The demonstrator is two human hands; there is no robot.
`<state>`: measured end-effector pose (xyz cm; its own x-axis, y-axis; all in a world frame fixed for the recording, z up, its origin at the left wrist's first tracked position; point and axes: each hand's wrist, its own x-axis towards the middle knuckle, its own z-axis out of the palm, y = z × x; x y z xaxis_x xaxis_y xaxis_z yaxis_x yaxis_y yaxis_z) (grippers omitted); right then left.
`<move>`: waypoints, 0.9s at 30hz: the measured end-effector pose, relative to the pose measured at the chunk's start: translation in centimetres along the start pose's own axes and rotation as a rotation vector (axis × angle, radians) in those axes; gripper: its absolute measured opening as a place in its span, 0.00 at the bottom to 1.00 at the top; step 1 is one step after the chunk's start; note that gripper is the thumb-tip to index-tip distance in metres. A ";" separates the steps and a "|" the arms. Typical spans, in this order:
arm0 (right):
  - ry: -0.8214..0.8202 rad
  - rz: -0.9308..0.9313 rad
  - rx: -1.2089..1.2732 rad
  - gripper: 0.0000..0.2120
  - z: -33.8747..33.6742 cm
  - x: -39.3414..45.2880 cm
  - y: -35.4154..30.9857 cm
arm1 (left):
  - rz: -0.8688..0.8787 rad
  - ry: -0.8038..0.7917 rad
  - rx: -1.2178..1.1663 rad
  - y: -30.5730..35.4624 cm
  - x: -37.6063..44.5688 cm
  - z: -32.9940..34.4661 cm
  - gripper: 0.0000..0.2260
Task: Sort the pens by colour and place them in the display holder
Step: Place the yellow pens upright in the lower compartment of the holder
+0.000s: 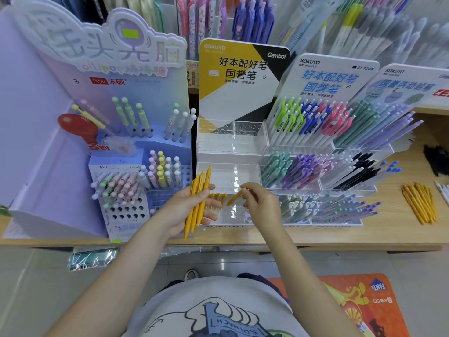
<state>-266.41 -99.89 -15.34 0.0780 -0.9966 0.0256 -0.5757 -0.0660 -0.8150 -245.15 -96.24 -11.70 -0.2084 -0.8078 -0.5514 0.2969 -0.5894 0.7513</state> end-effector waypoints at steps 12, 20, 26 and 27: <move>-0.147 0.028 -0.098 0.09 2.3 0.8 0.0 | -0.001 -0.040 0.032 0.1 -0.3 -0.1 0.10; -0.163 0.296 0.550 0.10 -1.4 0.3 -4.6 | -0.062 -0.163 0.213 -0.2 0.3 1.8 0.14; 0.045 0.286 0.594 0.12 -4.0 0.4 -4.3 | -0.044 -0.089 0.244 -0.4 1.5 2.6 0.11; 0.117 0.282 0.594 0.11 -4.6 0.5 -3.8 | -0.028 -0.055 0.251 -0.4 1.6 2.4 0.10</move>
<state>-267.88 -100.31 -9.56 -0.1180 -0.9726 -0.2002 -0.0123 0.2030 -0.9791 -247.85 -97.31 -12.06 -0.2652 -0.7863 -0.5580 0.0513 -0.5894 0.8062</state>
